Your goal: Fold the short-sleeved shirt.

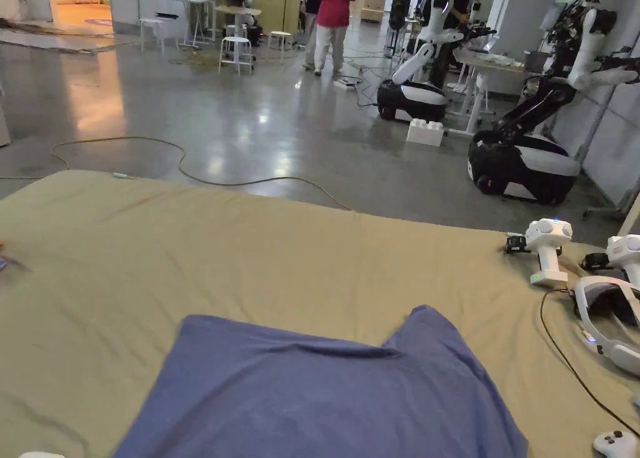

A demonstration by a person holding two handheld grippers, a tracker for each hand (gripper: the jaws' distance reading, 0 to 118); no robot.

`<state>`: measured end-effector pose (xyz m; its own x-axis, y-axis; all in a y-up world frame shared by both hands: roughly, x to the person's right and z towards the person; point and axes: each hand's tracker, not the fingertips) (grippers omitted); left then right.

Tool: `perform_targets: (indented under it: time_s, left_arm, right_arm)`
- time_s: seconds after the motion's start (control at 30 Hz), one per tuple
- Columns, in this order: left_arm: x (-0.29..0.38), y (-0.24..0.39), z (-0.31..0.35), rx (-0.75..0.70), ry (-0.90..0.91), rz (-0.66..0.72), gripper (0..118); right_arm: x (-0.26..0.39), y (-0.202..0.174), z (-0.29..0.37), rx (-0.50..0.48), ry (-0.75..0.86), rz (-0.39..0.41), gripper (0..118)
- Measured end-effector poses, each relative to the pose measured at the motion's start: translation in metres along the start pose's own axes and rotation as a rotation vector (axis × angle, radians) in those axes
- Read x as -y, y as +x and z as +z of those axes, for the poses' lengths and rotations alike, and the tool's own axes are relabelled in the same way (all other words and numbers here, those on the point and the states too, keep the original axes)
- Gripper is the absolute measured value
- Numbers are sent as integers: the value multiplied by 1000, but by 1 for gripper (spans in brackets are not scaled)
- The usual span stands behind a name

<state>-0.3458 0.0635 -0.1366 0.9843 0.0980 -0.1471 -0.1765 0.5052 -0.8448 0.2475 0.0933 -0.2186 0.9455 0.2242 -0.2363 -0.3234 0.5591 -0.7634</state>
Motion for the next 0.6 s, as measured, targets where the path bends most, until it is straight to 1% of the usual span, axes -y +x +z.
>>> perform_targets:
  time_s: [0.03, 0.13, 0.2, 0.23, 0.27, 0.3, 0.33, 0.37, 0.43, 0.5, 0.6]
  left_arm:
    - [6, -5, -15, -7, -8, -6, 7]
    - [8, -5, -29, -13, -31, -15, 7]
    - [11, -6, -32, -32, -49, -17, 13]
    - [12, -6, -32, -55, -50, -19, 17]
    - [13, -6, -30, -71, -41, -18, 25]
    - [13, 2, -18, -77, -25, -16, 36]
    - [12, 3, -11, -70, 2, -6, 46]
    - [10, 4, -6, -54, 36, 16, 51]
    - [3, 11, 9, -31, 110, 32, 54]
    - [-7, 24, 23, -21, 215, 7, 54]
    - [-24, 38, 27, -5, 350, -29, 54]
  right_arm:
    - [2, -1, -2, -6, -12, -5, 2]
    - [9, -4, -10, -5, -31, -8, 2]
    - [11, -9, -12, 2, -53, -3, 6]
    - [12, -12, -10, 22, -58, 10, 12]
    - [14, -11, -12, 66, -55, 19, 34]
    - [15, -13, -10, 97, -47, 23, 52]
    - [14, -13, -4, 106, -16, 17, 62]
    - [10, -12, 2, 100, 23, -8, 65]
    - [0, -12, 12, 77, 109, -54, 65]
    - [-14, -17, 22, 60, 212, -93, 66]
    - [-35, -31, 25, 41, 371, -120, 66]
